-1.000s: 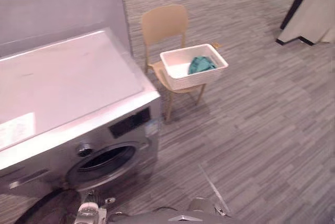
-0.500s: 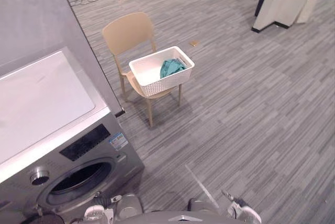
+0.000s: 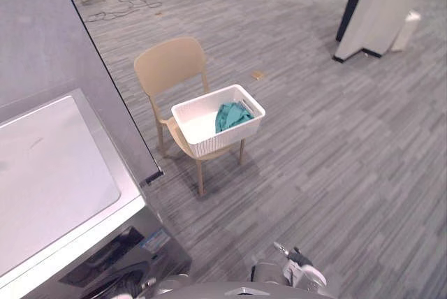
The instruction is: Pick up the laundry basket with both hands and put the clothes into the washing machine.
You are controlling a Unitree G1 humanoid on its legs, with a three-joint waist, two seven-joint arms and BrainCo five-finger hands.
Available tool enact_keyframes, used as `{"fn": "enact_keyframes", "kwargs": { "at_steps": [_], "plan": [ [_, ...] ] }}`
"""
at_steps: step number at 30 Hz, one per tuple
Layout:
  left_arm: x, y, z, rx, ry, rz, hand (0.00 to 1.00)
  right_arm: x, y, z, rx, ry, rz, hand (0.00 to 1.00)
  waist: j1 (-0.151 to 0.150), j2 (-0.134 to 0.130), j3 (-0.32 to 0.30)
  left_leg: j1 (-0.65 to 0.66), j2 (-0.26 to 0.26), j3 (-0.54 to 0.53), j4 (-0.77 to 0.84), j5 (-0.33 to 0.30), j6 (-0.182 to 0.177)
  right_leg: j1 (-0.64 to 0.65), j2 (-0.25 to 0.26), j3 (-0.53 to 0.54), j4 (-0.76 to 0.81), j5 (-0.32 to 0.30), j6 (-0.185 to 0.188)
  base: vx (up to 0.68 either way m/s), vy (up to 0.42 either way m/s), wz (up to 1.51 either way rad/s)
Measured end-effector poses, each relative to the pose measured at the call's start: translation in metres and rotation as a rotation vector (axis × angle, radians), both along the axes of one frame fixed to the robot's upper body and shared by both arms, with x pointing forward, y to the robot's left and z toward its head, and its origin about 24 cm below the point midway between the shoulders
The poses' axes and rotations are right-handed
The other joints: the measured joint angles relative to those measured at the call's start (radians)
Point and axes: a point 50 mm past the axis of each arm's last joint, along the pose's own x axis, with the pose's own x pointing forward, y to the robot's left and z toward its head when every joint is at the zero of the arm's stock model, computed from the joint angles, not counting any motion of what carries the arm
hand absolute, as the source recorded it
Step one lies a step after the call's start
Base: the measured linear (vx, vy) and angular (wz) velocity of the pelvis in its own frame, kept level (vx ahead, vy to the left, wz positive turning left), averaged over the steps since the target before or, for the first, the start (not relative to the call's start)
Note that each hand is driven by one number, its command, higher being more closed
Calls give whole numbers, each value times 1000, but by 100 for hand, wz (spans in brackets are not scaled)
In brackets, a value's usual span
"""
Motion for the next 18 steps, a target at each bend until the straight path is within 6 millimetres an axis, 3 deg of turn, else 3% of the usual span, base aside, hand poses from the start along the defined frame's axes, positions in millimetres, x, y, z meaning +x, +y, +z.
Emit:
{"fn": "enact_keyframes", "kwargs": {
  "at_steps": [2,3,4,5,6,7,8,9,10,12,13,14,15,16,18],
  "plan": [
    [-4,4,0,17,21,1,0,-22,-10,-4,-1,52,-92,0,-7,20,13,44,34,-44,-30,9,-18,-7,-40,-51,-101,-37,-16,273,-285,76],
    [-5,7,0,23,24,-6,0,-33,-12,-5,2,74,-128,0,-11,18,10,61,62,-63,-47,12,-45,-7,-80,-76,-214,-30,-21,249,-425,98],
    [1,6,2,26,-6,-31,0,-42,-11,-7,5,90,-146,0,-13,23,10,67,85,-76,-71,7,-87,-6,-118,-76,-362,9,-35,191,-406,82],
    [6,5,4,30,-27,-47,0,-44,-10,-7,11,95,-155,0,-13,13,8,77,97,-81,-81,-1,-106,-5,-132,-60,-438,39,-38,243,-555,51],
    [11,5,6,32,-60,-58,0,-46,-4,-9,33,104,-167,0,-13,-13,-2,88,115,-81,-95,-16,-151,-6,-145,-17,-582,111,-43,239,-565,22],
    [3,15,6,59,-29,-9,0,-53,5,-12,59,124,-174,0,-16,-54,-23,100,135,-87,-90,-49,-208,5,-142,2,-654,243,38,250,-587,8],
    [-1,8,3,32,-19,-5,0,-54,3,-12,59,127,-183,0,-15,-37,-19,114,170,-94,-90,-61,-222,1,-113,-10,-621,222,66,243,-547,-11],
    [-4,-8,-1,-25,-17,-1,0,-56,-9,-10,26,132,-184,0,-13,25,-40,113,233,-107,-88,-65,-203,-11,-52,-31,-591,173,56,176,-380,-25],
    [0,-11,0,-36,-34,4,0,-51,-14,-8,15,117,-178,0,-9,33,-42,112,247,-108,-79,-44,-178,-38,-37,-34,-547,143,45,237,-520,-21],
    [3,-11,0,-41,-47,13,0,-43,-13,-8,23,107,-172,0,-14,31,-40,97,264,-111,-54,29,-173,-43,-19,-45,-502,100,15,196,-461,11],
    [2,-13,0,-50,-61,41,0,-45,-11,-9,35,119,-177,0,-28,37,-43,60,298,-142,31,63,-146,10,-4,-90,-517,81,-4,127,-301,49],
    [2,-12,0,-50,-66,60,0,-46,-11,-10,36,123,-179,0,-35,39,-44,24,314,-165,93,77,-143,34,3,-118,-531,77,-11,145,-410,70],
    [-2,-8,0,-47,-71,120,0,-45,-10,-10,37,123,-166,0,-34,39,-43,-56,345,-193,246,127,-92,77,28,-156,-566,74,-24,79,-261,47],
    [-5,-6,0,-47,-69,144,0,-43,-9,-9,34,118,-156,0,-29,41,-41,-98,363,-194,321,171,-72,101,45,-170,-589,76,-34,103,-305,20],
    [-24,-6,-3,-54,-23,183,0,-32,-7,-8,31,97,-111,0,-1,35,-36,-197,415,-198,498,392,-82,197,100,-179,-695,99,-70,184,-219,-13]
  ]
}}
